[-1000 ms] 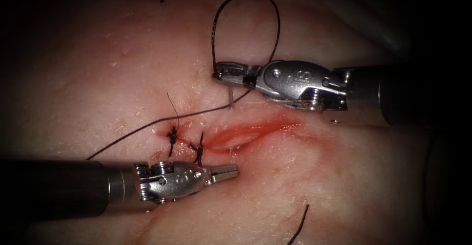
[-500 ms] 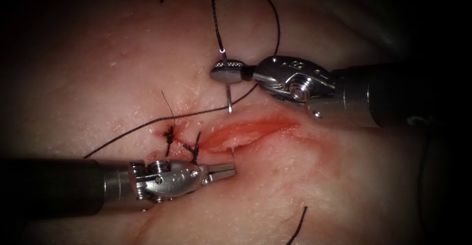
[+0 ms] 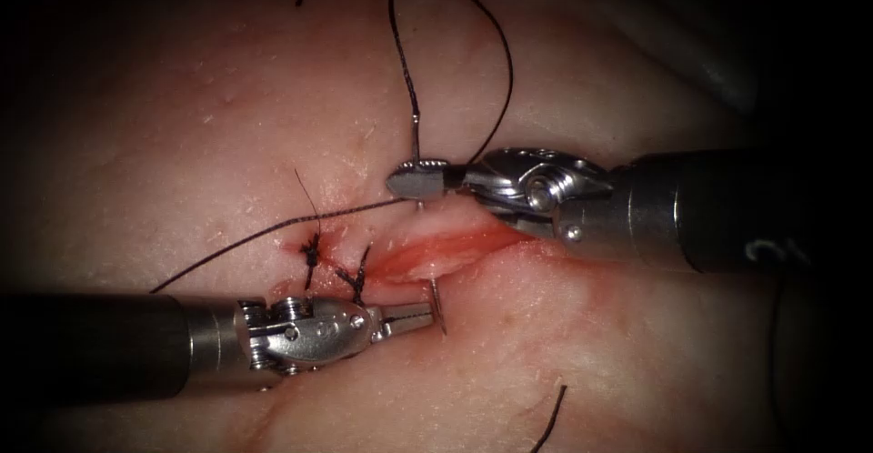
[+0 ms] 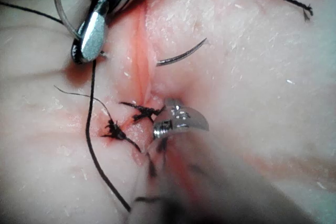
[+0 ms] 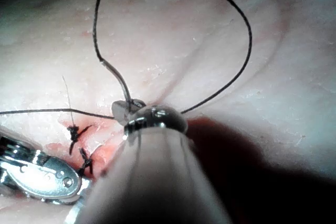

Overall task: Wound Closure
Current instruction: Using the left needle driver, push the needle through the top of the incision

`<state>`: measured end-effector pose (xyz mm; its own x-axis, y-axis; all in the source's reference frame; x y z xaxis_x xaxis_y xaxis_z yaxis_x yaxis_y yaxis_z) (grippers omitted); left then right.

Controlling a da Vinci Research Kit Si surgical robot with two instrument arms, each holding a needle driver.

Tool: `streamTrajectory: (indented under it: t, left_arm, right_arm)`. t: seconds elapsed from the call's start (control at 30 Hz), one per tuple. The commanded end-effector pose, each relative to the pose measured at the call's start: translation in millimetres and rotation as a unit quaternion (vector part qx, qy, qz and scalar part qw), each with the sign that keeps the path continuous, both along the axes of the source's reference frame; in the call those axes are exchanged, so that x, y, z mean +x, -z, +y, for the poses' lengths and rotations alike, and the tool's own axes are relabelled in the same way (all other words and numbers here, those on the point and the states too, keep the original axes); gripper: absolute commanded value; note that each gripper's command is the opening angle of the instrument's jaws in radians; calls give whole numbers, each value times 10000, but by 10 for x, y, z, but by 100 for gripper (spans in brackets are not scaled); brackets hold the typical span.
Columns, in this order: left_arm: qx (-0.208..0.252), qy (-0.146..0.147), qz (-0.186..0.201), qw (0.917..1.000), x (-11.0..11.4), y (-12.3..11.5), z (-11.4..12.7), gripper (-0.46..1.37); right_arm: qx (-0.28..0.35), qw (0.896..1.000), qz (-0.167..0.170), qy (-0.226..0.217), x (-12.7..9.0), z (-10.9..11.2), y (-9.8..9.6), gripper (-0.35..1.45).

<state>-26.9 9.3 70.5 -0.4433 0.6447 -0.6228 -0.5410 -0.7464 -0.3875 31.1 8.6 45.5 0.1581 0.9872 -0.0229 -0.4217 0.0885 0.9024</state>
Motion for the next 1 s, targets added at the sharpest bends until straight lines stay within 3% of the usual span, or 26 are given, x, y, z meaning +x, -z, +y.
streamTrajectory:
  t: [0.03,0.1,0.17,0.2,0.23,0.27,0.3,0.4,0.43,0.53,0.73,1.0]
  left_arm:
    - [11,-14,-14,10000,0,0,0,-35]
    - [11,-13,-13,10000,0,0,0,-35]
    - [10,-13,-12,10000,0,0,0,-35]
    - [-11,-33,-5,10000,0,0,-1,-35]
    - [-10,-32,-3,10000,-1,1,-1,-35]
    - [-10,-31,-3,10000,-1,1,-1,-35]
    - [-30,-51,4,10000,-1,1,-2,-35]
    - [-29,-55,4,10000,0,3,-3,-35]
    - [-29,-59,2,10000,0,3,-3,-35]
    - [-29,-64,-2,10000,1,3,-4,-35]
    - [-29,-64,-2,10000,1,3,-4,-35]
    - [-34,-65,6,10000,1,3,-6,-35]
  right_arm:
    - [-2,10000,-51,31,0,0,0,-35]
    - [-90,9998,-171,-83,0,7,-4,-35]
    - [-792,9967,-60,146,-1,18,-9,-35]
    - [-1438,9888,69,389,-3,26,-15,0]
    - [-1624,9856,97,464,-4,28,-18,5]
    - [-1770,9829,129,485,-5,32,-21,-8]
    - [-1882,9808,140,495,-5,36,-25,-2]
    - [-2524,9642,211,783,-6,46,-33,63]
    - [-2804,9553,236,910,-6,49,-36,93]
    - [-3031,9475,252,991,-6,56,-40,117]
    - [-3522,9277,308,1203,-3,68,-35,132]
    - [-3775,9187,412,1088,0,78,-19,128]
